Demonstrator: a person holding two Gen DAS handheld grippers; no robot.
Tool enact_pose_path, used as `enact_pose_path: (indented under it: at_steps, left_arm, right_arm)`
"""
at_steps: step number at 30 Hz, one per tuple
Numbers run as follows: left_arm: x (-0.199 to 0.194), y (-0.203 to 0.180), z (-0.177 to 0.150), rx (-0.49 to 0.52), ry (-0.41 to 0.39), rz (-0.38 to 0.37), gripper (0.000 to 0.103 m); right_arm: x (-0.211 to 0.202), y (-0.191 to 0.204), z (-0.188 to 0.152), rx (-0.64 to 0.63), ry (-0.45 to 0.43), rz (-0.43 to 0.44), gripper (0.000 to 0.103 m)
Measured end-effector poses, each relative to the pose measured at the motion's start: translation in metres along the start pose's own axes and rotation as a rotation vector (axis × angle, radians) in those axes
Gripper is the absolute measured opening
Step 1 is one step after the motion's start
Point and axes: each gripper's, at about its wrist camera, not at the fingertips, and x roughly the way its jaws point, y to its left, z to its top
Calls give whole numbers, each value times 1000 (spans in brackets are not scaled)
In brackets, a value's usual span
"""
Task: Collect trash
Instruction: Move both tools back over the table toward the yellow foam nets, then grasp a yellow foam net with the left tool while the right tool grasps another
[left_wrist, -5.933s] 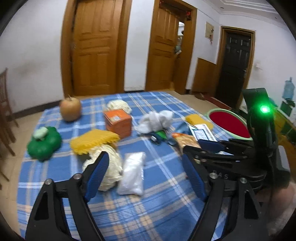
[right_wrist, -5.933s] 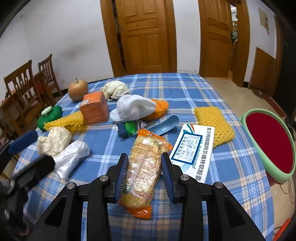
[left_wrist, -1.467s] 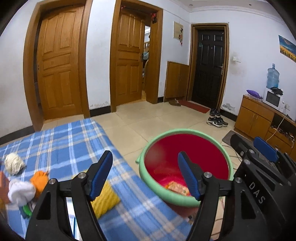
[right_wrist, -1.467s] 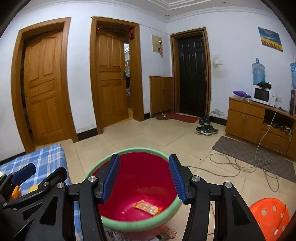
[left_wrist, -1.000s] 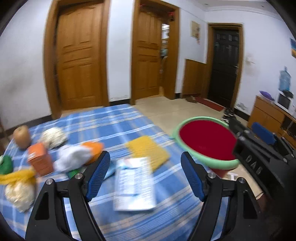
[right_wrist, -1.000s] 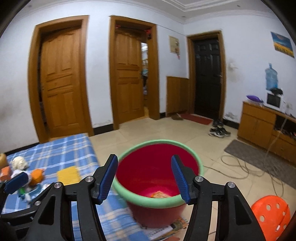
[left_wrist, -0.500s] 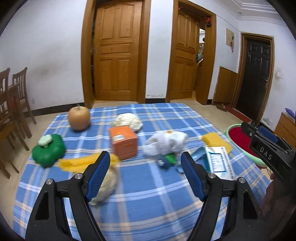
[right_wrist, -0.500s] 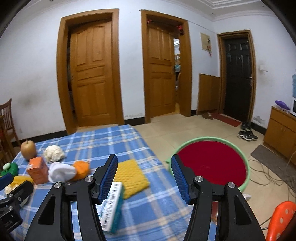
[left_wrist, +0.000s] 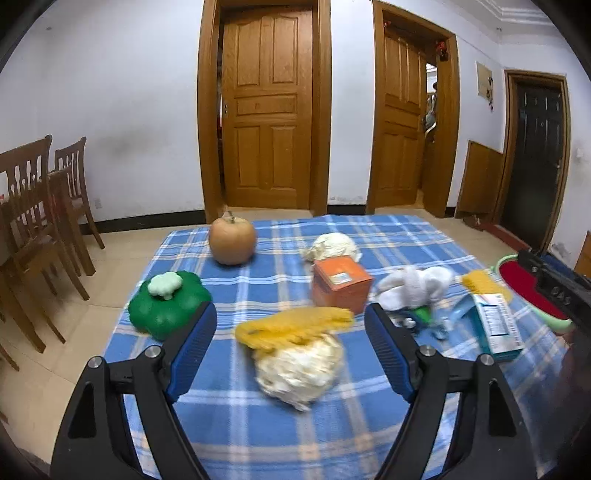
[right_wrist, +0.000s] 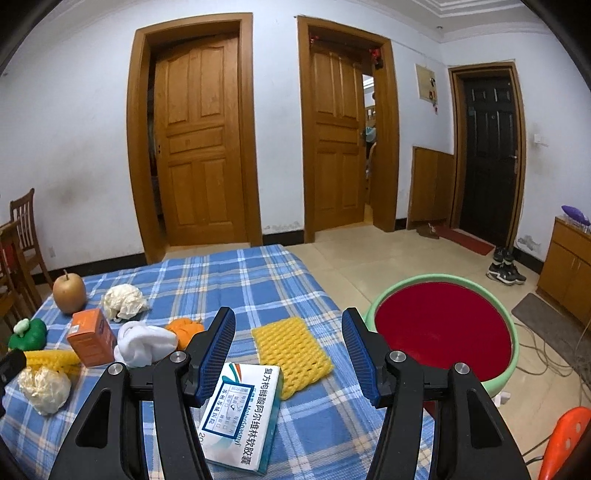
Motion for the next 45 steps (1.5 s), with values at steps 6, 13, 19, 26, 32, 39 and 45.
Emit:
enact_pose_path:
  at_steps: [6, 13, 19, 26, 32, 39, 45]
  left_arm:
    - [35, 23, 4, -73, 138, -83, 87]
    - [59, 24, 7, -136, 207, -192, 87]
    - [80, 31, 2, -199, 300, -273, 39]
    - [77, 50, -2, -314, 267, -333, 15]
    - [65, 58, 2, -339, 190, -353, 12]
    - [38, 48, 9, -262, 69, -336, 12]
    - [24, 41, 13, -209, -8, -342, 11]
  right_arm:
    - [20, -4, 3, -53, 105, -30, 63]
    - [64, -27, 12, 67, 266, 140, 81]
    - [103, -19, 4, 37, 379, 136, 81]
    - [117, -28, -6, 124, 443, 210, 45]
    - [113, -41, -4, 185, 418, 244, 9]
    - [96, -32, 4, 131, 347, 267, 7]
    - [62, -16, 7, 20, 207, 265, 6]
